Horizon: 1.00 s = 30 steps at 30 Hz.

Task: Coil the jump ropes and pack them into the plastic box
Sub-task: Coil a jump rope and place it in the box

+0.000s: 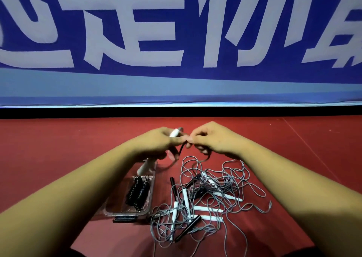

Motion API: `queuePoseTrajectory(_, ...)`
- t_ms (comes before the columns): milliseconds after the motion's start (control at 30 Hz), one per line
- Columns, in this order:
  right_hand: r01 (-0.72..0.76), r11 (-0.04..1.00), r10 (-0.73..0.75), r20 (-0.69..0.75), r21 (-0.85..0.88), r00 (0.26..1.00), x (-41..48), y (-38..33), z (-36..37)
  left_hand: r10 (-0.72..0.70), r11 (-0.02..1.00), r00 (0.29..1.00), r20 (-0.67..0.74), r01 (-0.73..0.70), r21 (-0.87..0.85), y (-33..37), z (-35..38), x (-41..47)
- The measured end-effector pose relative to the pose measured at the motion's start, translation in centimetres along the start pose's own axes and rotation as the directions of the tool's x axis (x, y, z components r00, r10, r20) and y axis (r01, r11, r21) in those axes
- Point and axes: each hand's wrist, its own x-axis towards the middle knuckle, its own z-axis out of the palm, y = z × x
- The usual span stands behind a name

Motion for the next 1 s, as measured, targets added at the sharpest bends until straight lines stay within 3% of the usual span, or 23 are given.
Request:
queuePoseTrajectory(67,0.052,0.998,-0.049,-0.067,0.036,0.997,0.3,-0.4,-0.3,0.049,0.997,0.998,0.045,-0.046,-0.07,0.3,0.3,0.3)
queuePoseTrajectory(167,0.02,0.999,-0.018,-0.047,0.028,0.999,0.1,0.8,-1.5,0.111,0.921,0.978,-0.174,-0.167,-0.351,0.4,-1.5,1.3)
queuePoseTrajectory(300,-0.259,0.965,0.26,0.098,-0.032,0.961,-0.7,5.7,-2.5,-0.046,0.658,0.9,-0.434,-0.299,-0.691,-0.4,-5.4,2.0)
queuePoseTrajectory(333,-0.33,0.943,0.334,0.128,-0.052,0.934,-1.1,6.9,-2.6,-0.092,0.648,0.877,-0.472,-0.307,-0.697,-1.0,-6.5,1.9)
queuePoseTrajectory(367,-0.372,0.927,0.376,0.137,-0.054,0.916,-1.5,7.8,-2.7,-0.119,0.736,0.849,-0.515,-0.273,-0.62,-1.8,-7.4,1.7)
queuePoseTrajectory(433,-0.358,0.933,0.36,0.066,-0.035,0.931,-1.8,7.7,-3.1,-0.136,0.982,0.819,-0.557,0.038,-0.185,-3.5,-8.8,1.4)
queuePoseTrajectory(500,-0.256,0.966,0.255,-0.023,-0.046,0.967,-1.2,5.8,-3.2,-0.169,0.938,0.844,-0.509,0.297,0.18,-4.4,-8.7,1.2)
queuePoseTrajectory(533,-0.203,0.976,0.202,-0.025,-0.08,0.979,-0.8,4.5,-2.9,-0.171,0.923,0.869,-0.465,0.306,0.233,-4.4,-8.3,1.1)
queuePoseTrajectory(667,0.004,0.942,0.019,0.067,-0.335,0.998,-0.1,-0.5,0.0,0.001,1.0,0.975,-0.223,-0.007,-0.028,-1.6,-4.5,0.4)
queuePoseTrajectory(767,0.08,0.974,-0.096,-0.067,-0.213,0.993,0.5,-2.6,0.9,0.083,0.99,0.995,0.05,-0.077,-0.114,-0.1,-1.8,0.1)
queuePoseTrajectory(833,0.094,0.99,-0.112,-0.187,-0.105,0.976,0.8,-2.9,0.5,0.08,0.997,0.985,0.152,-0.078,-0.022,-0.2,-1.3,0.2)
queuePoseTrajectory(900,0.056,0.997,-0.064,-0.177,-0.045,0.982,0.6,-2.0,-0.2,0.095,0.995,0.994,0.062,-0.092,-0.042,-0.2,-1.7,0.4)
queuePoseTrajectory(1000,-0.108,0.993,0.109,0.019,-0.039,0.994,-0.4,1.0,-1.4,0.129,0.91,0.976,-0.173,-0.186,-0.37,0.1,-3.2,0.8)
